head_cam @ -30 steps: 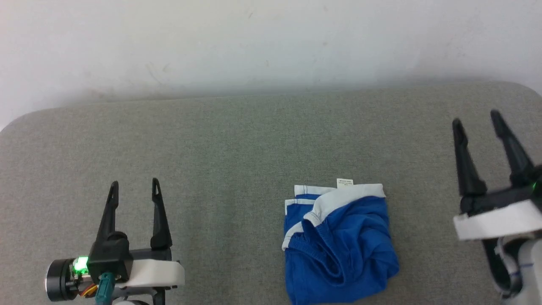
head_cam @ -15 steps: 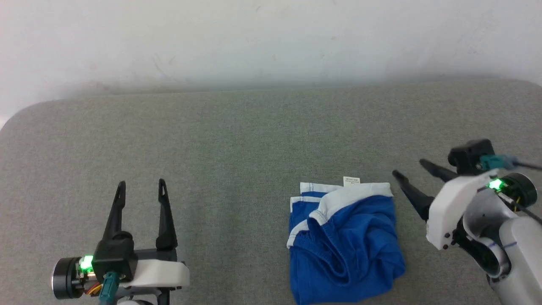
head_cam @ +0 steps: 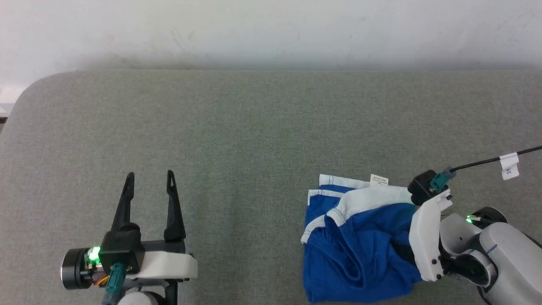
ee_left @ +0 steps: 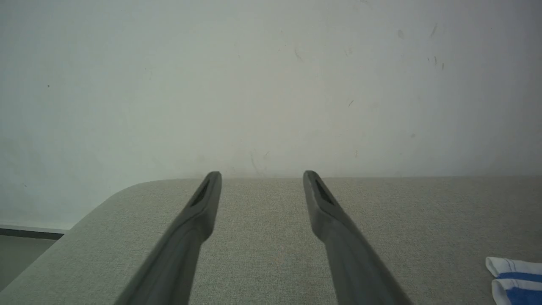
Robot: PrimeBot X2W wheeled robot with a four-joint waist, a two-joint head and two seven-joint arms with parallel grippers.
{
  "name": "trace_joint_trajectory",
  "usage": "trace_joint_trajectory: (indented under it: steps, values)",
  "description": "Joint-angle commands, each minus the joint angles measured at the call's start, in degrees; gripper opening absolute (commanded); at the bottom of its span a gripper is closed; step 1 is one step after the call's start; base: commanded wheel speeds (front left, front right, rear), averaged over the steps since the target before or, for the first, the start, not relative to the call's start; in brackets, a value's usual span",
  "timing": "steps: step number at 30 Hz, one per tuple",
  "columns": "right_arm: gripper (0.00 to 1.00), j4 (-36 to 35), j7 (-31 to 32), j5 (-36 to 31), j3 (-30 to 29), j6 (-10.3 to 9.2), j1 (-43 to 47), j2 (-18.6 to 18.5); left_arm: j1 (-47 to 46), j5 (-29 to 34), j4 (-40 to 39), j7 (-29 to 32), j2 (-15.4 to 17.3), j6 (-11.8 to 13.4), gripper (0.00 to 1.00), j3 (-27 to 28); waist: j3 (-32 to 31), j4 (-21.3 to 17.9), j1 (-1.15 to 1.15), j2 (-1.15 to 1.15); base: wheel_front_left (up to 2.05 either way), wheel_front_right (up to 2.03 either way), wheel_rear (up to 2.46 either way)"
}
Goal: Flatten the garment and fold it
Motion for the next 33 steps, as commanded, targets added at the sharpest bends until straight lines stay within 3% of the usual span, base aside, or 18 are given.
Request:
trace_joint_trajectory:
  steps: [1, 2, 8, 13, 19, 26, 33]
  values:
    - [0.73, 1.35, 0.52, 0.45, 2.50, 0.05, 2.39, 1.29, -0.85, 0.00, 0.20, -0.27, -0.09, -0.16, 1.00, 0.10, 0.19, 0.06, 0.00, -0.01, 0.00, 0.00, 0.00]
    - [0.00, 1.27, -0.95, 0.50, 2.67, 0.05, 2.00, 1.05, -0.65, 0.01, 0.17, -0.27, -0.09, -0.09, 1.00, 0.40, 0.11, -0.31, 0.00, -0.01, 0.00, 0.00, 0.00]
    - [0.00, -3.70, -6.56, 0.91, 4.63, 0.05, -2.58, -2.43, 0.18, 0.22, -0.19, -0.27, 0.35, 0.00, 1.00, 2.05, -0.18, -4.62, 0.00, -0.01, 0.00, 0.00, 0.00]
    - [0.00, -12.49, -8.09, -1.69, 8.75, 0.05, -7.41, -9.06, 1.02, 0.10, -2.82, -0.27, 1.32, 0.29, 1.00, 4.61, 2.80, -12.00, 0.00, -0.01, 0.00, 0.00, 0.00]
    - [0.00, -16.01, -9.00, -4.20, 8.45, 0.05, -12.54, -17.78, 0.09, 1.32, -6.75, -0.27, 3.09, 0.49, 1.00, 6.16, 9.54, -19.65, 0.00, -0.01, 0.00, 0.00, 0.00]
    - [0.00, -7.89, -13.45, -10.62, 7.55, 0.05, -19.93, -22.97, -3.70, 2.97, -9.68, -0.27, 6.06, 0.15, 1.00, 6.13, 17.51, -24.13, 0.00, -0.01, 0.00, 0.00, 0.00]
    - [0.00, 6.29, -18.85, -17.43, 5.46, 0.05, -26.91, -23.31, -6.89, 3.72, -11.38, -0.27, 7.75, 0.16, 1.00, 4.92, 22.51, -24.04, 0.00, -0.01, 0.00, 0.00, 0.00]
